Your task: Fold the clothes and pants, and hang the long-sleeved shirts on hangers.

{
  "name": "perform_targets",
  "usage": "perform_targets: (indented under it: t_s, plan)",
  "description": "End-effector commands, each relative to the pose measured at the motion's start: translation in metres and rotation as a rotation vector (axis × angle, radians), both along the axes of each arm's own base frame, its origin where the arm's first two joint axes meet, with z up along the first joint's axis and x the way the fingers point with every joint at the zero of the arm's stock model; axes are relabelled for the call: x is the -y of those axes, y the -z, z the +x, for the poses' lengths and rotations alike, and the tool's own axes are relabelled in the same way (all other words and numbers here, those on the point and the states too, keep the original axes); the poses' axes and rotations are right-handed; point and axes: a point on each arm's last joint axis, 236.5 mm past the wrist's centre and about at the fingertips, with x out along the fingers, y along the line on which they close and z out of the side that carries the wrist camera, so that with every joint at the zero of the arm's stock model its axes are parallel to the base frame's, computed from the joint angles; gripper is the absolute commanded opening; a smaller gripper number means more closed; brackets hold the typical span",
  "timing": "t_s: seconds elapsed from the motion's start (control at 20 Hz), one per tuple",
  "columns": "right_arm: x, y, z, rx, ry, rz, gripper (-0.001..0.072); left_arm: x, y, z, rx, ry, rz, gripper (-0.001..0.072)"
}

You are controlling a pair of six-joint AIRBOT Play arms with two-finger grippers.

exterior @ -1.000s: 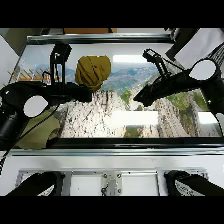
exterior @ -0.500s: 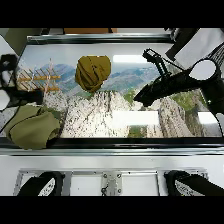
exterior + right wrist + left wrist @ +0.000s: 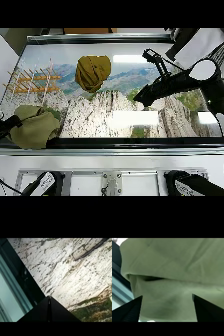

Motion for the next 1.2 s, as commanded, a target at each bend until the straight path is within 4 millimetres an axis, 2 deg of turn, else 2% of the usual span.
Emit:
perform_targets:
  t_s: [0.0, 0.1, 0.35, 0.4, 0.45, 0.5, 0.55, 0.6, 0.65, 0.7, 0.8, 0.95, 1.05, 1.15]
  plan:
    - [0.0, 0.0, 0.0, -0.002, 0.0, 0.0, 0.0021, -0.015, 0.031, 0.0, -0.03, -0.037, -0.067, 0.0719]
    - [0.0, 0.0, 0.0, -0.001, -0.001, 0.0, 0.0021, -0.016, 0.041, 0.002, -0.056, -0.029, -0.088, 0.0719]
    - [0.0, 0.0, 0.0, -0.001, -0.001, 0.0, 0.0021, -0.003, 0.078, -0.013, -0.14, -0.037, -0.161, 0.0711]
    - [0.0, 0.0, 0.0, -0.001, -0.001, 0.0, 0.0021, -0.002, 0.079, -0.014, -0.143, -0.057, -0.169, 0.0533]
    - [0.0, 0.0, 0.0, -0.001, -0.001, 0.0, 0.002, -0.002, 0.078, -0.014, -0.141, -0.069, -0.172, 0.0253]
    - [0.0, 0.0, 0.0, -0.001, -0.001, 0.0, 0.0021, -0.002, 0.075, -0.013, -0.135, -0.069, -0.169, 0.0011]
    - [0.0, 0.0, 0.0, -0.001, -0.001, 0.0, 0.0021, -0.002, 0.066, -0.01, -0.114, -0.063, -0.151, 0.0016]
    - [0.0, 0.0, 0.0, -0.001, 0.0, 0.0, 0.0021, -0.003, 0.051, -0.004, -0.08, -0.051, -0.122, 0.0016]
    - [0.0, 0.0, 0.0, -0.001, -0.001, 0.0, 0.0021, -0.003, 0.026, 0.006, -0.031, -0.032, -0.082, 0.0016]
    - [0.0, 0.0, 0.0, -0.001, -0.001, 0.0, 0.0021, -0.001, -0.001, 0.015, 0.02, -0.008, -0.042, 0.0016]
    - [0.0, 0.0, 0.0, -0.001, 0.0, 0.0, 0.0021, 0.016, -0.073, 0.031, 0.143, 0.063, 0.045, 0.0016]
    - [-0.001, 0.001, 0.0, -0.005, -0.001, 0.001, 0.0021, 0.072, -0.183, 0.036, 0.353, 0.223, 0.164, 0.0017]
    - [-0.007, -0.004, -0.002, -0.013, -0.007, 0.037, 0.0021, 0.119, -0.25, 0.023, 0.52, 0.346, 0.222, 0.0017]
    - [-0.019, -0.016, -0.007, -0.029, -0.021, 0.112, 0.0021, 0.166, -0.305, 0.007, 0.687, 0.486, 0.244, 0.0016]
